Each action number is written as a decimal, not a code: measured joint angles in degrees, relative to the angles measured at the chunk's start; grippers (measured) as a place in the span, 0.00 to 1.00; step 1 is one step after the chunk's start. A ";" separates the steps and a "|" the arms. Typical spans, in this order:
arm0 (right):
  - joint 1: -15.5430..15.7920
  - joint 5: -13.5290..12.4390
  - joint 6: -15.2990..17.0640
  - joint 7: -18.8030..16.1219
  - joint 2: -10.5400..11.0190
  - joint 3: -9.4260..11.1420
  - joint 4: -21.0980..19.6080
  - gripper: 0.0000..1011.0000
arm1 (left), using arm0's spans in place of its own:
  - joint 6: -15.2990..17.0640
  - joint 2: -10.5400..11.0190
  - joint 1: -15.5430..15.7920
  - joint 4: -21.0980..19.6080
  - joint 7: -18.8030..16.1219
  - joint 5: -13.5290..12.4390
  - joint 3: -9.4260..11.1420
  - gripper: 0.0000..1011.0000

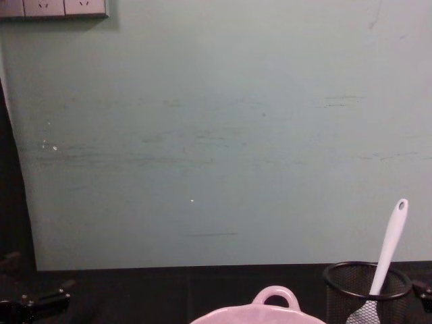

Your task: Use the one hand to pick up the spoon and stir the clear water in the bowl.

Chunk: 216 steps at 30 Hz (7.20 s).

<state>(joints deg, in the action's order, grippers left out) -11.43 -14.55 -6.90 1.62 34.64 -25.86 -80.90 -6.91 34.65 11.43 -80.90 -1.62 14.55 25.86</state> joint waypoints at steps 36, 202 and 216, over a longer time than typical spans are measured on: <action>0.00 0.00 0.00 0.00 0.00 0.00 0.00 0.99 | 0.00 0.00 0.00 0.00 0.00 0.00 0.00 0.99; -6.85 -27.54 14.30 -24.90 4.70 7.28 -17.43 0.12 | 0.00 0.00 0.00 0.00 0.00 0.00 0.00 0.99; -6.85 -27.58 14.32 -24.90 4.70 7.28 -17.42 0.12 | 0.00 0.00 0.00 0.00 0.00 0.00 0.00 0.99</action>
<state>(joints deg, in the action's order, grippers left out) -18.28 -42.13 7.42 -23.27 39.34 -18.59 -98.32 -6.91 34.65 11.43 -80.90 -1.62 14.55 25.86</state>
